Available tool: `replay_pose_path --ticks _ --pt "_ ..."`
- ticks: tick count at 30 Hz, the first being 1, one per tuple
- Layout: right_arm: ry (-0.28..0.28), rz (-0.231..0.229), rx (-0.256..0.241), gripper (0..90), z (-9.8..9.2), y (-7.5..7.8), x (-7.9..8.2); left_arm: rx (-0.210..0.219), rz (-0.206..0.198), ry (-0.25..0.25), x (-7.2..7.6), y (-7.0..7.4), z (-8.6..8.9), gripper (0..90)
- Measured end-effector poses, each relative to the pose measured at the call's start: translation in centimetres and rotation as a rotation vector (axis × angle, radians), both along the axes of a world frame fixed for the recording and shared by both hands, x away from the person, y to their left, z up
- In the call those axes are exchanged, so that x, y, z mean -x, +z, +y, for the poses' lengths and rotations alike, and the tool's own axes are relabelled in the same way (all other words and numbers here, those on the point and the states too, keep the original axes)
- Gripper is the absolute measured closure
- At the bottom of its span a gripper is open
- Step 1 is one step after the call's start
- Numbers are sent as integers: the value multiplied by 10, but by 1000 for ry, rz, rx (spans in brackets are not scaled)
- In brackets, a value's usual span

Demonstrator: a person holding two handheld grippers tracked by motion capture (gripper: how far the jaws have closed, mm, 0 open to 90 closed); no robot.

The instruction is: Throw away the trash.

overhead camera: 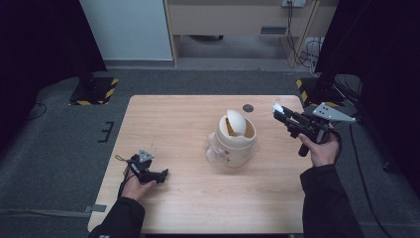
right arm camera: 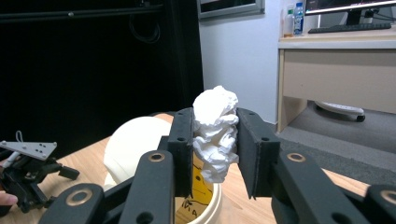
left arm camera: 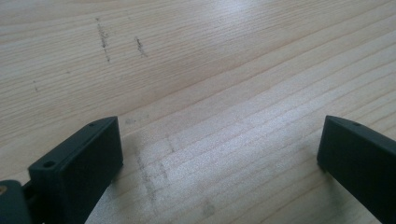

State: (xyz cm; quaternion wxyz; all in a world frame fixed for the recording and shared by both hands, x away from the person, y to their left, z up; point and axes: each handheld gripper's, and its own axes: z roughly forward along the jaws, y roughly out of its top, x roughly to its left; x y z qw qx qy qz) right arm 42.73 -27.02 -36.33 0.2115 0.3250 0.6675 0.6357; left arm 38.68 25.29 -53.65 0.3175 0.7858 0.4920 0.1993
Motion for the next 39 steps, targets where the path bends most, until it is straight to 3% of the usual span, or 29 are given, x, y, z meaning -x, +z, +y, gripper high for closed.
replay_pose_path --ticks 13,25,39 --pt "30 69 53 683 14 -29 -23 0 0 2 0 0 0 0" --pt "114 104 83 683 35 -43 -31 0 0 2 0 0 0 0" --pt "153 156 160 680 52 -60 -33 1 0 2 0 0 0 0"
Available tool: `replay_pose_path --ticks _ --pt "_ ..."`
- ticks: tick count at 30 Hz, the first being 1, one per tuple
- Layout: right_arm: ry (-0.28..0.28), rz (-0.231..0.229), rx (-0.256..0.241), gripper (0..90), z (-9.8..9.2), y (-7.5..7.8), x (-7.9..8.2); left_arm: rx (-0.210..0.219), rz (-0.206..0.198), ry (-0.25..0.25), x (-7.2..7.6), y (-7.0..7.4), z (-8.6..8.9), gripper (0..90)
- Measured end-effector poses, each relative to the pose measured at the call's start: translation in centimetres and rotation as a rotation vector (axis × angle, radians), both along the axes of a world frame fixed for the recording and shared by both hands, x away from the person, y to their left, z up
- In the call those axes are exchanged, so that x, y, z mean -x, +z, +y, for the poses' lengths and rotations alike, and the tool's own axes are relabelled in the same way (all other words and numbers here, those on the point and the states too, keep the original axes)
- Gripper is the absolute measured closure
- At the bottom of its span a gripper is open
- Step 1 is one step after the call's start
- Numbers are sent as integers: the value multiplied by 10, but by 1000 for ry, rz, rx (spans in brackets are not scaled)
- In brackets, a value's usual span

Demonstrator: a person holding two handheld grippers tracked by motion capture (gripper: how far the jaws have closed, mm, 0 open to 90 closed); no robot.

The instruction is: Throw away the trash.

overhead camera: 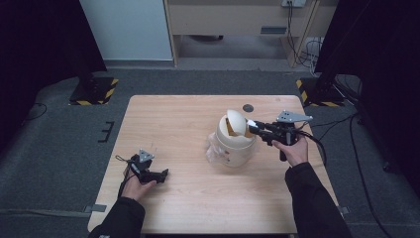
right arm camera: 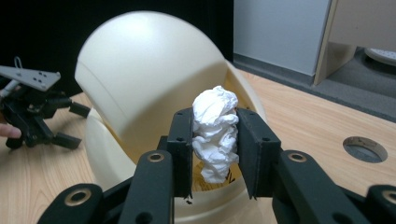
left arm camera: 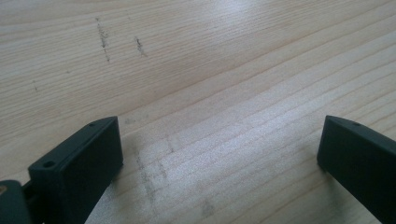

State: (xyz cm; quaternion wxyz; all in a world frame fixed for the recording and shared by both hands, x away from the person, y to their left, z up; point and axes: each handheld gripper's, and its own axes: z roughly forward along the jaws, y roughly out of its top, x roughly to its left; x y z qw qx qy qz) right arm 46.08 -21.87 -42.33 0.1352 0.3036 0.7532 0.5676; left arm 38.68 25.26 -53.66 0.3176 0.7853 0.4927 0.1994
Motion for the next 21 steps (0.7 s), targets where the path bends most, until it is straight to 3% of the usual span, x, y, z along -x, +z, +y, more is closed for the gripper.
replay_pose_path --ticks 13,21 --pt "13 19 44 654 7 -7 -2 0 0 0 0 0 0 0" --pt "13 28 38 550 8 -7 -3 0 0 0 0 0 0 0"
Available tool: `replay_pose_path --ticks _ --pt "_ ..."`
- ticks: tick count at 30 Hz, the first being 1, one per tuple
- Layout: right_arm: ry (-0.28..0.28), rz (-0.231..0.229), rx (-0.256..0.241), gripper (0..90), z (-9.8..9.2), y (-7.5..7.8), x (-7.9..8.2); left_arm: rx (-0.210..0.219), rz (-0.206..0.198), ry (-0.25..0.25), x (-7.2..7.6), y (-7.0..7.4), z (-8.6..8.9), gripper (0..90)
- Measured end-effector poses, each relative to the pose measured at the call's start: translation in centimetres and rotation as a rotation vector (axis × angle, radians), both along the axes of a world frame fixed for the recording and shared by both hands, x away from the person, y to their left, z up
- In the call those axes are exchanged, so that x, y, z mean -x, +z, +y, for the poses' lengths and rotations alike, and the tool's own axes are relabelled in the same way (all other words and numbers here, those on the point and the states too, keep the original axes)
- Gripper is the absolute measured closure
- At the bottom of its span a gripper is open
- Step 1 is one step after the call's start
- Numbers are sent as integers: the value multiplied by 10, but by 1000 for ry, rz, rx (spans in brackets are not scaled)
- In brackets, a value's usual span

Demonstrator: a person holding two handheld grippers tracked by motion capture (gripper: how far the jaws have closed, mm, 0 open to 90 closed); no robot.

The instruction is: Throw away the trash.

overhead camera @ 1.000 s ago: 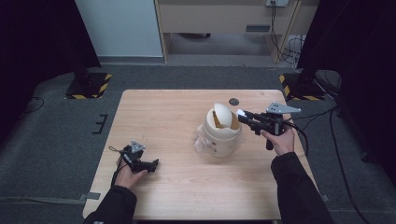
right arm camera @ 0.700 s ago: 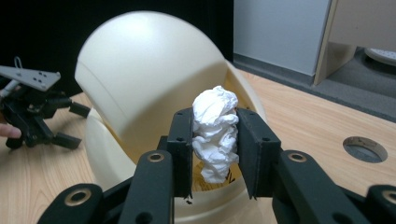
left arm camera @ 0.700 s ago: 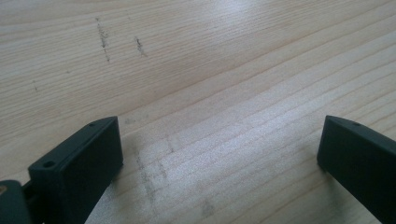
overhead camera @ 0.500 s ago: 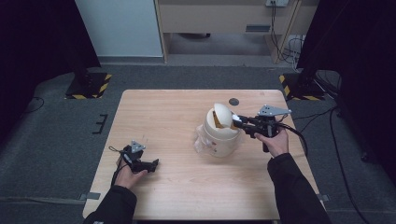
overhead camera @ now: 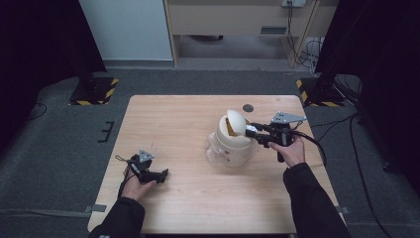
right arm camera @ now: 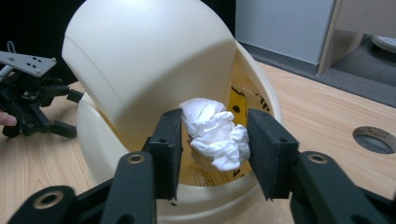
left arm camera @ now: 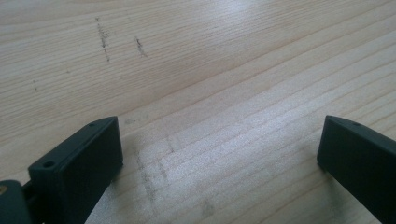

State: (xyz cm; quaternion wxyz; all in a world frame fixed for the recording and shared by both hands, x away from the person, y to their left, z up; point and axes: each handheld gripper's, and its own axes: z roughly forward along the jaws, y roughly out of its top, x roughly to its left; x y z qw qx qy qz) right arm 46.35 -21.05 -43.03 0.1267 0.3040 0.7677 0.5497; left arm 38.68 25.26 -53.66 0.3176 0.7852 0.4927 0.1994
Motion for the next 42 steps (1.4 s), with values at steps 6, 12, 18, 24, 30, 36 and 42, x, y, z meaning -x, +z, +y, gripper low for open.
replay_pose_path --ticks 6,12,18,24,30,36,42 --pt "-18 -15 -15 508 -4 3 0 0 0 0 0 0 0 0" --pt "-68 -35 -36 444 -13 10 2 0 0 0 0 0 0 0" --pt "-138 -34 -63 360 -28 14 9 0 0 0 0 0 0 0" --pt "-179 -12 -53 302 -34 7 19 -1 0 0 0 0 0 0" --pt "-226 26 -50 254 -47 -1 31 -1 -1 0 0 0 0 0" --pt "-282 84 19 232 -60 -19 40 0 -1 9 1 0 0 0" --pt "-315 155 114 219 -70 -45 44 0 -2 13 1 0 -1 0"
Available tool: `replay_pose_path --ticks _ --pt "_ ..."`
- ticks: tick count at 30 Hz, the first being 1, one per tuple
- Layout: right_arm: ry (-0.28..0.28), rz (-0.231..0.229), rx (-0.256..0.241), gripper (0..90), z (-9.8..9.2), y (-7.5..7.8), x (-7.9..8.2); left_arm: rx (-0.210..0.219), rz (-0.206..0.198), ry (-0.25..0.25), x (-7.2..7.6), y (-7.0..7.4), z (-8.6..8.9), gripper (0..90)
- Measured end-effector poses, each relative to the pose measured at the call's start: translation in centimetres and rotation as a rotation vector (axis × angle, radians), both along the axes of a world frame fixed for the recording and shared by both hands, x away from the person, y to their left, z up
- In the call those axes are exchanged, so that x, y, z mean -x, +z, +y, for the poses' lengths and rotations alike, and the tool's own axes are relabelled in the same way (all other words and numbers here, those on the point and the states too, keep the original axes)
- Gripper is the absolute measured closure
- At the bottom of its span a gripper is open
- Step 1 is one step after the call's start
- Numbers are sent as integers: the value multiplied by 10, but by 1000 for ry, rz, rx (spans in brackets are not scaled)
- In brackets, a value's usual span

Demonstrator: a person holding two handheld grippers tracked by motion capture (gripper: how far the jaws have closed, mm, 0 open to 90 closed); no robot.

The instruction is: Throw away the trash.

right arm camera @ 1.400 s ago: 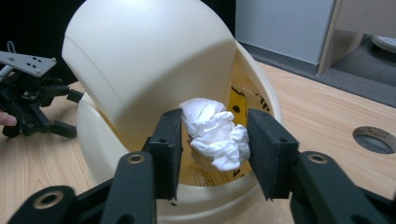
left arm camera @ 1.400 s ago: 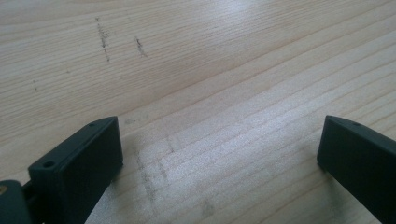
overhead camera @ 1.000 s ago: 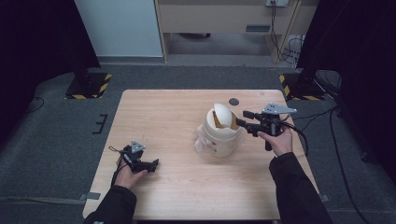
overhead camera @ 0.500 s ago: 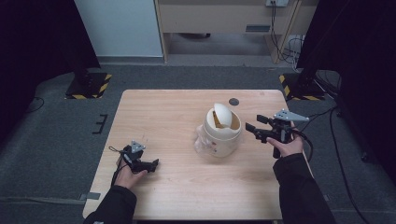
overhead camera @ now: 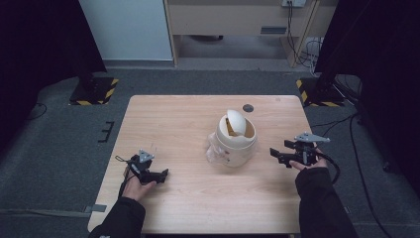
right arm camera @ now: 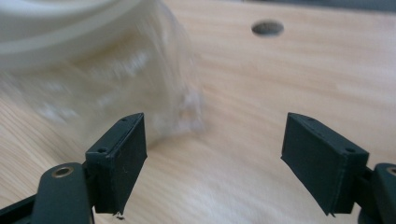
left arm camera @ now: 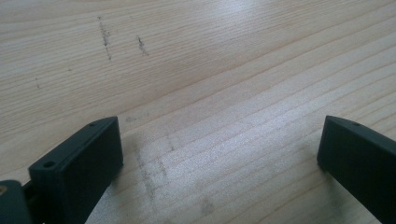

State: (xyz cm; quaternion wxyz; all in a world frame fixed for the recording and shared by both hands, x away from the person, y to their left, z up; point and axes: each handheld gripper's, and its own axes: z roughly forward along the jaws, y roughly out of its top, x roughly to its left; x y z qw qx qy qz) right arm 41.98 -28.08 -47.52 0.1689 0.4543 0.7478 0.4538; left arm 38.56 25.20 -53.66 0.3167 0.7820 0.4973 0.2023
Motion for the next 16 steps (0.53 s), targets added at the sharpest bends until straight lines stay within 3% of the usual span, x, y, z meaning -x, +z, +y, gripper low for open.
replay_pose_path --ticks 6,11,16 --pt "-38 76 96 195 -13 -25 1 0 0 1 0 0 0 0" --pt "-72 105 128 180 -24 -40 1 0 0 1 0 0 0 0" --pt "-67 140 174 168 -29 -52 -1 0 0 1 0 0 0 0"
